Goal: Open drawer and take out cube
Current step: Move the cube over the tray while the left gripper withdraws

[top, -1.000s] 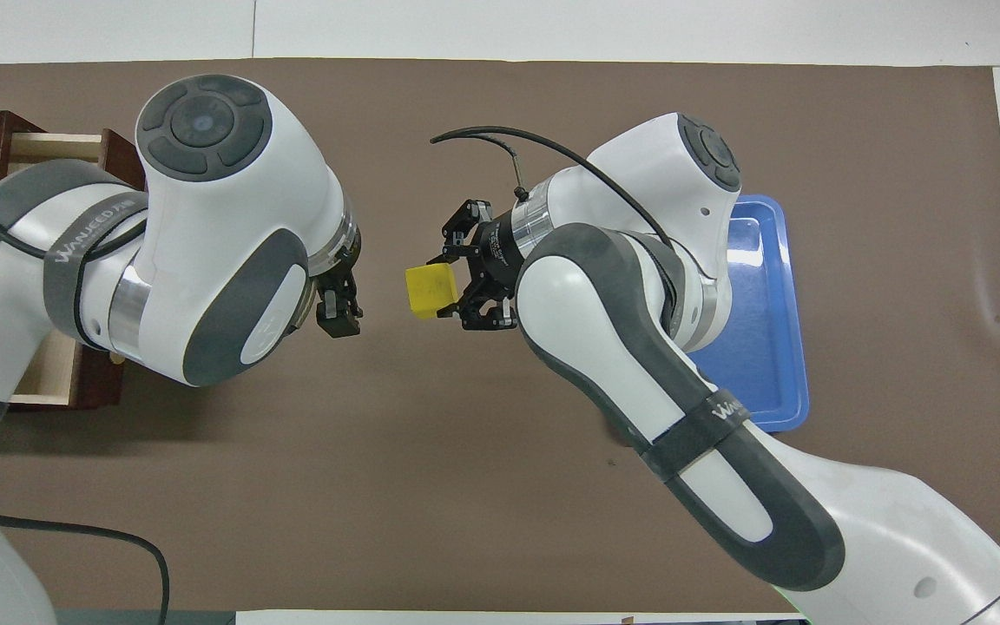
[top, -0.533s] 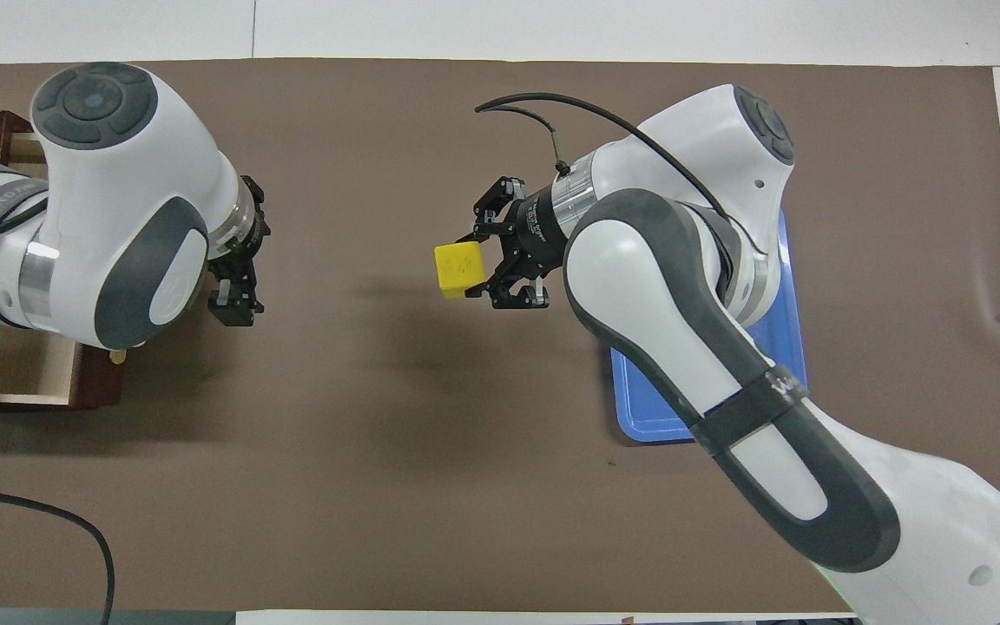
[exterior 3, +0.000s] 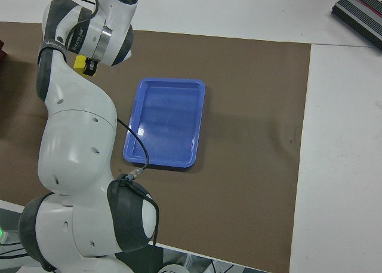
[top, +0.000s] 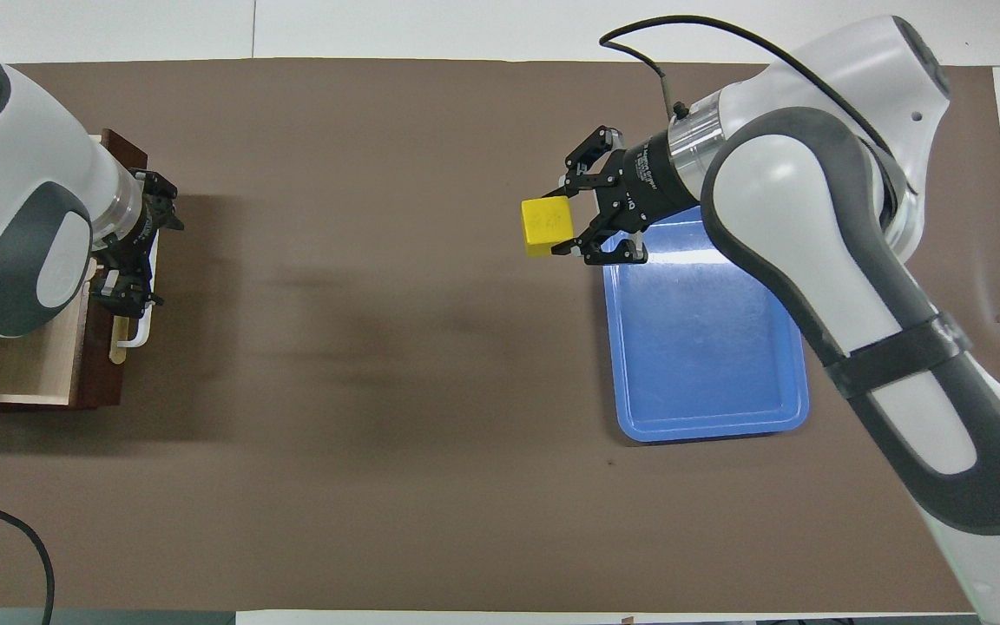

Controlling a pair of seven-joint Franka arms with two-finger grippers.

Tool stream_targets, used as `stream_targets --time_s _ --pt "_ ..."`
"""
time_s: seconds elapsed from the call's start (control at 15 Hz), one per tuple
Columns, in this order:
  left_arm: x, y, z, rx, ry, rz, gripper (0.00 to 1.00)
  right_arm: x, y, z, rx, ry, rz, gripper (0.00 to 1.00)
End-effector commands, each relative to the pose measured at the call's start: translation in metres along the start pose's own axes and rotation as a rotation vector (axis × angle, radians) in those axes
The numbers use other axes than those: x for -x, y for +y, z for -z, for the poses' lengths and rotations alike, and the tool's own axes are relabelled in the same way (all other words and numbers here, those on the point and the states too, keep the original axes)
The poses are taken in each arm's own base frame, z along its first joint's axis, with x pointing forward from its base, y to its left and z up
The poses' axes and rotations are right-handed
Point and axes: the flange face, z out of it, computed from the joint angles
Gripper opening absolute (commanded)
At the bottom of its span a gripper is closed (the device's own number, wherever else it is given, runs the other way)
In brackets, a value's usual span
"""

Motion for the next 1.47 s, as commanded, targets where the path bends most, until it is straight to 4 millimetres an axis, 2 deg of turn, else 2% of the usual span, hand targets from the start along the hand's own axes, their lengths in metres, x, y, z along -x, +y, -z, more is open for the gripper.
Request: stream_targets --time_s 0.0,0.2,0.27,0.47,0.53,0.67,0.8,1.0,1.13,1.2,1.4 --pt "-0.021 -0.010 -0.004 0.022 0.015 -0.034 1.00 -0.018 -0.002 0.018 -0.008 0.023 0.026 0.00" --pt "-0.035 -0.013 -0.012 0.034 0.014 -0.059 1.00 -0.045 -0.005 0.031 -0.020 0.039 0.031 0.00" --pt "-0.045 -0.014 -0.014 0.041 0.014 -0.069 1.00 -0.067 -0.008 0.043 -0.038 0.041 0.022 0.00" --pt "-0.064 -0.016 -0.015 0.040 0.030 -0.093 1.00 -0.111 -0.010 0.054 -0.055 0.042 0.011 0.00" --pt "-0.073 -0.017 -0.015 0.040 0.049 -0.104 1.00 -0.131 -0.012 0.059 -0.060 0.040 -0.006 0.00" --pt "-0.089 -0.018 -0.017 0.048 0.052 -0.124 1.00 -0.155 -0.014 0.060 -0.064 0.039 -0.023 0.00" --pt "-0.112 -0.020 -0.017 0.066 0.059 -0.134 1.00 -0.174 -0.019 0.056 -0.079 0.044 -0.032 0.00" --pt "-0.144 -0.025 -0.019 0.084 0.084 -0.155 1.00 -0.208 -0.014 0.048 -0.082 0.052 -0.037 0.00" --pt "-0.152 -0.028 -0.021 0.082 0.083 -0.161 1.00 -0.219 -0.009 0.036 -0.068 0.056 -0.034 0.00" --pt "-0.152 -0.028 -0.020 0.082 0.082 -0.165 1.00 -0.231 -0.004 0.033 -0.067 0.064 -0.049 0.00" --pt "-0.138 -0.023 -0.014 0.090 0.085 -0.175 1.00 -0.250 0.008 0.033 -0.055 0.073 -0.069 0.00"
